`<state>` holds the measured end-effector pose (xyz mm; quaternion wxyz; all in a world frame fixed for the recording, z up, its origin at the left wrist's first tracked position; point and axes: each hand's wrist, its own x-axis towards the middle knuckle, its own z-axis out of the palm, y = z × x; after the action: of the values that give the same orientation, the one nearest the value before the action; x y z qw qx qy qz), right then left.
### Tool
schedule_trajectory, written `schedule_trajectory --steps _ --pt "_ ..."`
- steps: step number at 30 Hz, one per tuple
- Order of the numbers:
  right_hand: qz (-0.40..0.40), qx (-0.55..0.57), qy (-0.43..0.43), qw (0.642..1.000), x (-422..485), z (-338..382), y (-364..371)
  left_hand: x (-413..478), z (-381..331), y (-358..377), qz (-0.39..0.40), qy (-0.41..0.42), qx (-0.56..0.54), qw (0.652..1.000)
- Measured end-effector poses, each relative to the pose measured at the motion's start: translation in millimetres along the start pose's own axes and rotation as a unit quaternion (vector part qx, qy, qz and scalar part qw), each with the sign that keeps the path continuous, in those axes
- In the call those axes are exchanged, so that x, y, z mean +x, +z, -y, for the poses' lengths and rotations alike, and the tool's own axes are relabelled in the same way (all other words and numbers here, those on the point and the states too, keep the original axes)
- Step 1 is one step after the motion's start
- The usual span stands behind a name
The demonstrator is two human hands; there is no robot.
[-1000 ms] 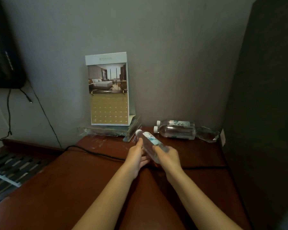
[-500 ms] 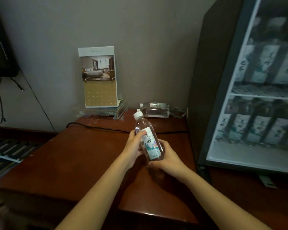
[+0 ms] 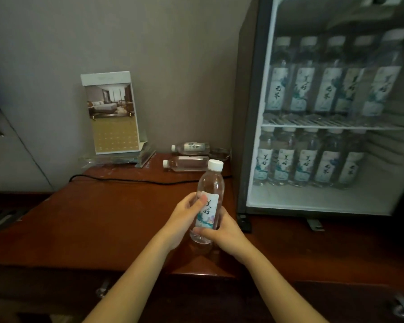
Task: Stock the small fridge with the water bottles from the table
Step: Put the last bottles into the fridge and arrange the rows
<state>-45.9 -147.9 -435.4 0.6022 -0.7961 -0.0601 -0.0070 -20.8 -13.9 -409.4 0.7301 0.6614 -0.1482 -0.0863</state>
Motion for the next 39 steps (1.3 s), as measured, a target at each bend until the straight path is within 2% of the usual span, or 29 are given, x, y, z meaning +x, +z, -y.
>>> schedule_trajectory --steps 6,10,24,33,36,39 --pt "-0.005 0.040 -0.008 0.999 -18.6 -5.8 -22.6 -1.4 -2.6 25.0 0.057 -0.007 0.028 0.998" --pt "-0.032 0.056 -0.014 0.998 -33.0 -9.3 -44.6 3.0 -4.7 41.8 0.114 -0.011 0.113 0.987" --pt "-0.101 0.013 -0.014 0.995 -51.8 -18.9 -96.0 16.2 0.0 96.3 0.139 -0.007 0.136 0.981" --pt "-0.149 -0.016 -0.086 0.985 -56.4 32.0 -163.2 38.5 -51.5 152.1 0.148 0.094 0.096 0.980" --pt "-0.192 -0.086 -0.145 0.967 -52.9 70.2 -191.9 52.0 -85.4 176.1 0.153 0.153 0.073 0.974" --pt "-0.259 -0.160 -0.208 0.930 -37.7 104.5 -222.0 73.8 -119.0 198.3 0.143 0.200 0.053 0.968"
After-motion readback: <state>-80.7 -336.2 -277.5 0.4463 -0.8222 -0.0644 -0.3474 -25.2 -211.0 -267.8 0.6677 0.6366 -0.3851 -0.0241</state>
